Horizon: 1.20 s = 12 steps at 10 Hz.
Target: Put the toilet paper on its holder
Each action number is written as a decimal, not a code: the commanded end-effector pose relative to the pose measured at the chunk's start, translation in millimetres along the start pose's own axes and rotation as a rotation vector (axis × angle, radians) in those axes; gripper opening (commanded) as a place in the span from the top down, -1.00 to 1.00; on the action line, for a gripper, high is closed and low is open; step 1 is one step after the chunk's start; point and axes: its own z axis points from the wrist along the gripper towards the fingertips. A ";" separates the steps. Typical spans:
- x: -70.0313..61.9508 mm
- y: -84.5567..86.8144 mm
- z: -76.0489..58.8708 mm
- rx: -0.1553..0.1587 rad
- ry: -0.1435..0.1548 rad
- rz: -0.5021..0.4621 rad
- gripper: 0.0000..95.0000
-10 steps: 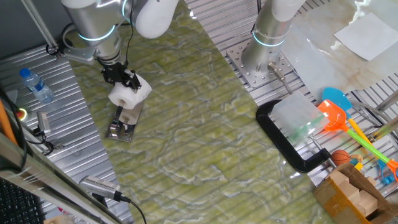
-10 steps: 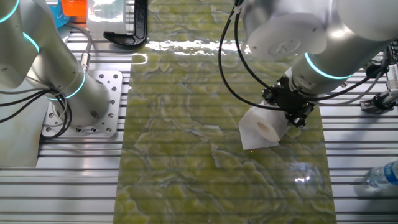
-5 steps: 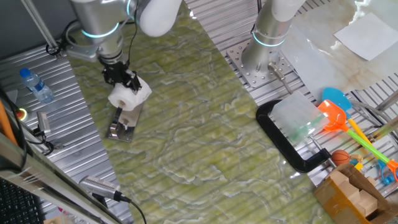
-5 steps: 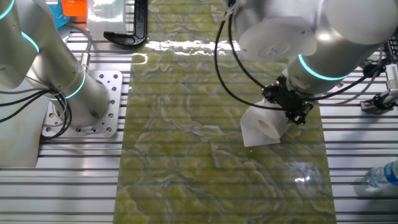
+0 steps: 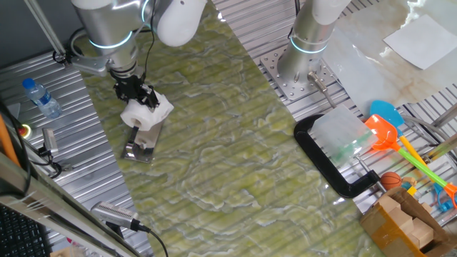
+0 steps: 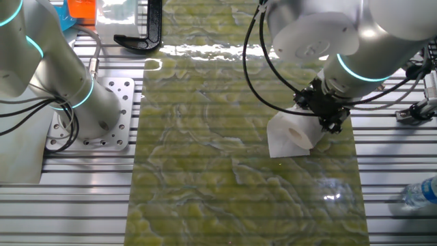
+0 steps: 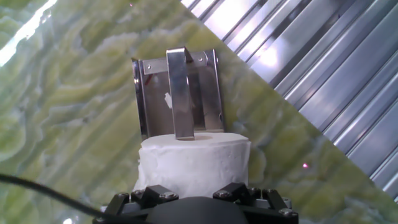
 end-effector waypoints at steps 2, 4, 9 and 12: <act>-5.6 0.4 -0.1 0.002 0.000 0.008 1.00; -10.1 1.1 -0.1 0.003 0.003 0.011 1.00; -27.3 -0.8 2.4 0.003 0.042 0.035 1.00; -38.7 -1.5 2.4 0.001 0.057 0.041 1.00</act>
